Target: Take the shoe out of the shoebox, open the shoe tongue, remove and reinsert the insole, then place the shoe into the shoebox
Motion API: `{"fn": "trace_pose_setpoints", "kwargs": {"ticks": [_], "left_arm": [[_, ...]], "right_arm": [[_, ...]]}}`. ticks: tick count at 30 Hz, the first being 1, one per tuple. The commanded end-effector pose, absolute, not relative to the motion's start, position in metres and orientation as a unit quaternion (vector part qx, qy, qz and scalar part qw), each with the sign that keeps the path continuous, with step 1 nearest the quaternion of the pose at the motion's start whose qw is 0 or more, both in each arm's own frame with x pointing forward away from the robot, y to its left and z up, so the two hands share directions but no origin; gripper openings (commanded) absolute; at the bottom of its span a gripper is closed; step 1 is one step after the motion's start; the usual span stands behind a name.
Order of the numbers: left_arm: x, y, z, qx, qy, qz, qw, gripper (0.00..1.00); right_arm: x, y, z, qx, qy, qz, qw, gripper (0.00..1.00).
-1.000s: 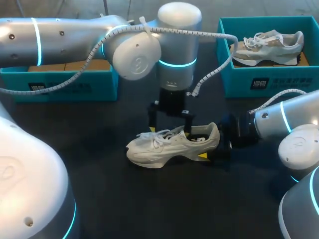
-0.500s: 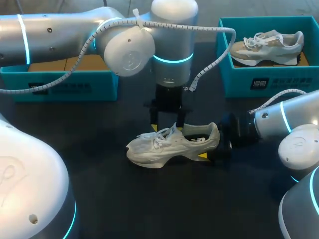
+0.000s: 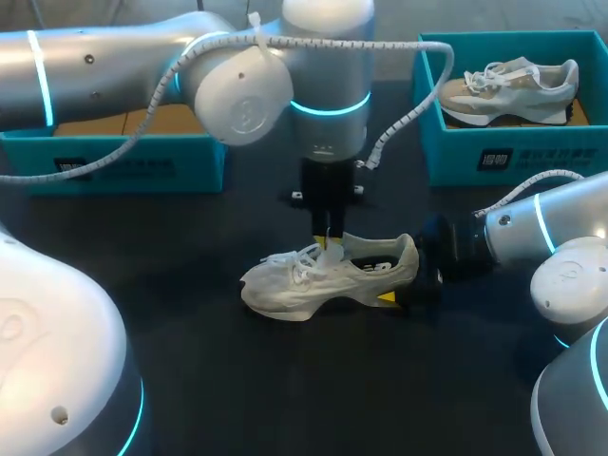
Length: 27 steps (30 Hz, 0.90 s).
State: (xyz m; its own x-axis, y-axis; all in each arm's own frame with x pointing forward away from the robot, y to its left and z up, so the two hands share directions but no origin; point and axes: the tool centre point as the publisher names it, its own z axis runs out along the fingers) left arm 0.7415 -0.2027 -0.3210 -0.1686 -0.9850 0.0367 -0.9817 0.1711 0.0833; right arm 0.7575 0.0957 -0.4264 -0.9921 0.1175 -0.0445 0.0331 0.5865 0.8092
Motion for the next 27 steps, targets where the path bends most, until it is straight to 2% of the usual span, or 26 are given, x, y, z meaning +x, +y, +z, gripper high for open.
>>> {"fn": "trace_pose_setpoints", "kwargs": {"ticks": [1,11,27], "left_arm": [[0.734,-0.182,-0.310,0.647,-0.761,0.002,0.042,0.00],[0.730,-0.156,-0.310,0.670,-0.742,-0.005,0.023,0.00],[0.721,-0.120,-0.336,0.717,-0.696,-0.042,0.007,0.00]], "right_arm": [[0.758,0.096,-0.429,0.042,0.890,0.451,0.046,0.00],[0.758,0.096,-0.429,0.042,0.890,0.451,0.046,0.00],[0.758,0.096,-0.429,0.042,0.890,0.451,0.046,0.00]]}}
